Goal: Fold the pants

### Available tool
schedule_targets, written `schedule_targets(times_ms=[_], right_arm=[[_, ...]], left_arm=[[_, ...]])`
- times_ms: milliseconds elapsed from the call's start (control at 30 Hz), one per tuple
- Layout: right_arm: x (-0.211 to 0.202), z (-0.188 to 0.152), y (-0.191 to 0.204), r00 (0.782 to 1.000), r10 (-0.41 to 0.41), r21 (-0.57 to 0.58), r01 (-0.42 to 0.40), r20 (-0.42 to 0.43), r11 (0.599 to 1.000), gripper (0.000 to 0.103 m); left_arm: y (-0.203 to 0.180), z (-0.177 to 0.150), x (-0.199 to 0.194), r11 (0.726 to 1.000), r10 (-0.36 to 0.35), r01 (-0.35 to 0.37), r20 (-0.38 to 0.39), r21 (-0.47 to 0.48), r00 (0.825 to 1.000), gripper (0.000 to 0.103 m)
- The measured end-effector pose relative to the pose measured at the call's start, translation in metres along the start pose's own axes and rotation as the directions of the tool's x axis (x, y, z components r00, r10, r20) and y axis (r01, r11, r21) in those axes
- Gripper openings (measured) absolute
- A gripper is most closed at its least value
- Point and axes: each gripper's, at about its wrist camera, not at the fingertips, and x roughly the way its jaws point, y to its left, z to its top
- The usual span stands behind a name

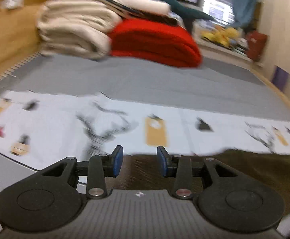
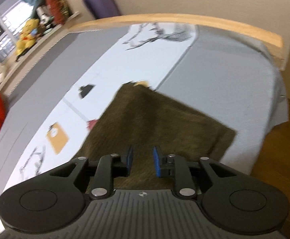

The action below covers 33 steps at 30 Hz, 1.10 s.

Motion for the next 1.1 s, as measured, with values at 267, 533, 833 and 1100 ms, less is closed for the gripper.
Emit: schedule_targets(times_ms=[267,533,833,1100], right_arm=[[0.014,-0.011,0.051,0.987,0.136,-0.089,-0.143,-0.084,0.986,0.036],[0.05,-0.012,0.078,0.987,0.131,0.016,-0.13,-0.088,0.991,0.043],[0.111,0.0,0.096,0.997,-0.003,0.004,0.003,-0.081,1.0,0.044],[0.141,0.004,0.117,0.983,-0.181,-0.177,0.172,-0.041,0.969,0.044]], left_arm=[[-0.039,-0.05,0.084,0.967,0.104,0.036,-0.517,0.254,0.85,0.041],[-0.067,-0.022,0.067,0.952,0.08,0.008,-0.276,0.306,0.958,0.05],[-0.081,-0.007,0.081,0.966,0.035,0.029,-0.241,0.257,0.97,0.05],[-0.096,0.0,0.1,0.958,0.037,0.036,-0.248,0.283,0.968,0.05]])
